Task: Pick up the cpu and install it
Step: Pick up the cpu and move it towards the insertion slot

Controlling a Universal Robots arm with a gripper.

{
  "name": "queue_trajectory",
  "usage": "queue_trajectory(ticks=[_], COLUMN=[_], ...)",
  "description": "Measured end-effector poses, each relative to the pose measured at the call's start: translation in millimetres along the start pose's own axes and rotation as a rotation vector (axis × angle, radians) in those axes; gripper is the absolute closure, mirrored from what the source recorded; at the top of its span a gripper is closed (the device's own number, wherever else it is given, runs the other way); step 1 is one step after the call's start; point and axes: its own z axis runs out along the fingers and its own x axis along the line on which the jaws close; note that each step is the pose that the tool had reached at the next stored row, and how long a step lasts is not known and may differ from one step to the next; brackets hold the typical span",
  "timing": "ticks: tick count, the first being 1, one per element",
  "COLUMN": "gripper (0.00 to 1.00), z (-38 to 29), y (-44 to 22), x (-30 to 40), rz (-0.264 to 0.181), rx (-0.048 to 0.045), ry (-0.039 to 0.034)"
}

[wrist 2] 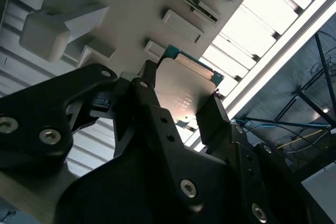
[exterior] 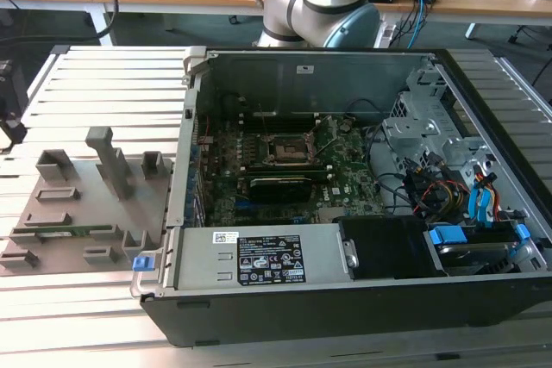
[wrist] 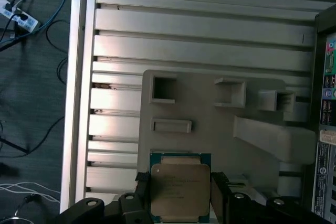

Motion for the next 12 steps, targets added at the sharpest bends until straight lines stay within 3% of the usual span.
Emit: queue_trajectory(ticks=[4, 12], gripper=[0.45, 0.45], z=[-13.8, -29.5], y=[-0.2, -0.4], x=[-0.4, -0.9], rz=[0.0, 0.0], rx=[-0.0001, 0.0], ry=[-0.0001, 0.0])
